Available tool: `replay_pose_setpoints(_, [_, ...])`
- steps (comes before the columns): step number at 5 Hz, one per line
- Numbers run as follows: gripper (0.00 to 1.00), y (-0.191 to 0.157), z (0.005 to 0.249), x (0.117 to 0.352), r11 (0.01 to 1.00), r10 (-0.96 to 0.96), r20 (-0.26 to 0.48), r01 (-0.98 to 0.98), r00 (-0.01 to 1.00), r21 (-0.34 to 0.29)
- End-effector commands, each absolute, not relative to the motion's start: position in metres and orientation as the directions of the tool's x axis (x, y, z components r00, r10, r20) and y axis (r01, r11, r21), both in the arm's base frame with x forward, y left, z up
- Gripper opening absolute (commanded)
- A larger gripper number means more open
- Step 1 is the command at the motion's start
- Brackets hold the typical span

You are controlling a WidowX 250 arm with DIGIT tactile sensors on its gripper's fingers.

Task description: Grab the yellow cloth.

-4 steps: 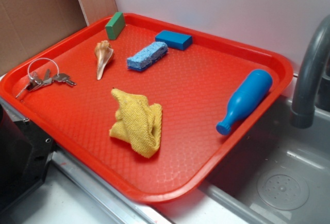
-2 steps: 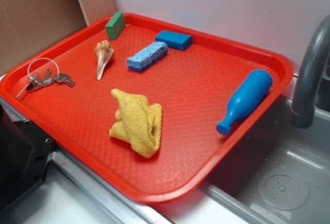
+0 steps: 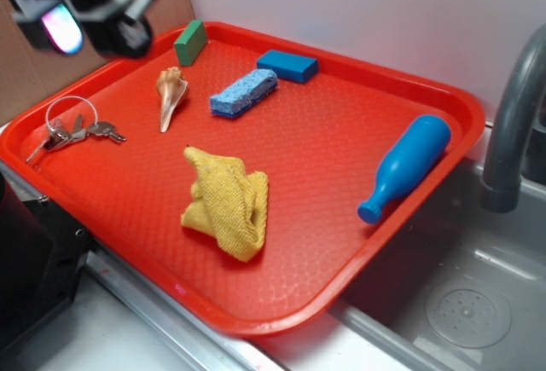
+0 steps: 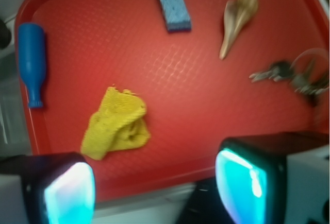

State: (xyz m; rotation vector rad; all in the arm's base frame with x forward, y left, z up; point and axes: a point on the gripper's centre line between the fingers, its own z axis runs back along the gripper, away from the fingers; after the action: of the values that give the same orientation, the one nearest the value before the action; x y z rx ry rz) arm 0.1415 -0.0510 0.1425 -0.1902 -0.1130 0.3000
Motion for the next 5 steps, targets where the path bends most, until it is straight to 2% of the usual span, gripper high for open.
replay_pose_setpoints(1, [1.0, -0.097, 0.07, 0.151, 0.974, 0.179, -0.009, -0.178, 0.984, -0.137])
replay_pose_setpoints(2, [1.0, -0.103, 0.046, 0.159, 0.991, 0.131, 0.021, -0.132, 0.991, 0.038])
replay_pose_setpoints(3, [0.0, -0.101, 0.033, 0.164, 0.986, 0.121, 0.05, -0.126, 0.991, 0.113])
replay_pose_setpoints(4, [0.0, -0.088, 0.037, 0.178, 0.987, 0.15, 0.048, -0.152, 0.988, 0.057])
replay_pose_setpoints(5, [0.0, -0.074, 0.061, 0.187, 0.998, 0.065, 0.04, -0.064, 0.997, -0.027])
